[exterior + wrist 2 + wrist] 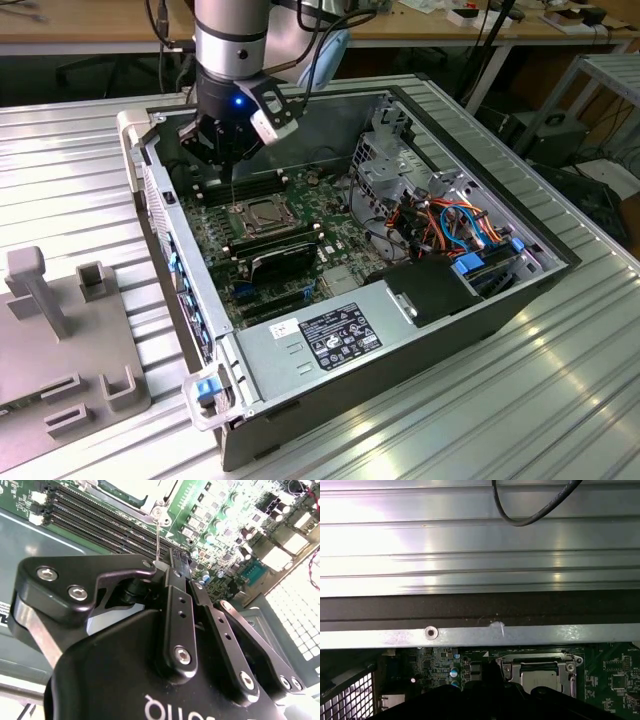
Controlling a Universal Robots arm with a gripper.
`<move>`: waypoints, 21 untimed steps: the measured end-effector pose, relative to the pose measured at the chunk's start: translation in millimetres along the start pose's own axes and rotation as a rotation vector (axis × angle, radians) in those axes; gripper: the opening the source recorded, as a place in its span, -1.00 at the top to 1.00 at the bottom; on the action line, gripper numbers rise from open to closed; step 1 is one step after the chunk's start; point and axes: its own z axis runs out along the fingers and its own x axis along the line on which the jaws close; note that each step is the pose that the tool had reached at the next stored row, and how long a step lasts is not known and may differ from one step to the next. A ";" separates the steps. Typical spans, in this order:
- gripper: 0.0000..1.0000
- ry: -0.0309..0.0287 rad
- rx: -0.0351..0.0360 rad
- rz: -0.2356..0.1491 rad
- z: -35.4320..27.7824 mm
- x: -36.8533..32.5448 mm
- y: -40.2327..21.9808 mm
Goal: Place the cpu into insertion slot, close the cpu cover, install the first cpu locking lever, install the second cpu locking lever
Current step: 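Install the first cpu locking lever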
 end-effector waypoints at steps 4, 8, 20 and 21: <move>0.79 -0.0001 -0.0002 -0.002 0.2 -5.1 0.2; 0.79 -0.0002 -0.0001 -0.005 1.0 -8.3 0.3; 0.79 -0.0001 -0.0002 -0.011 3.7 -19.6 0.7; 0.79 0.0000 -0.0001 -0.012 4.3 -21.3 0.8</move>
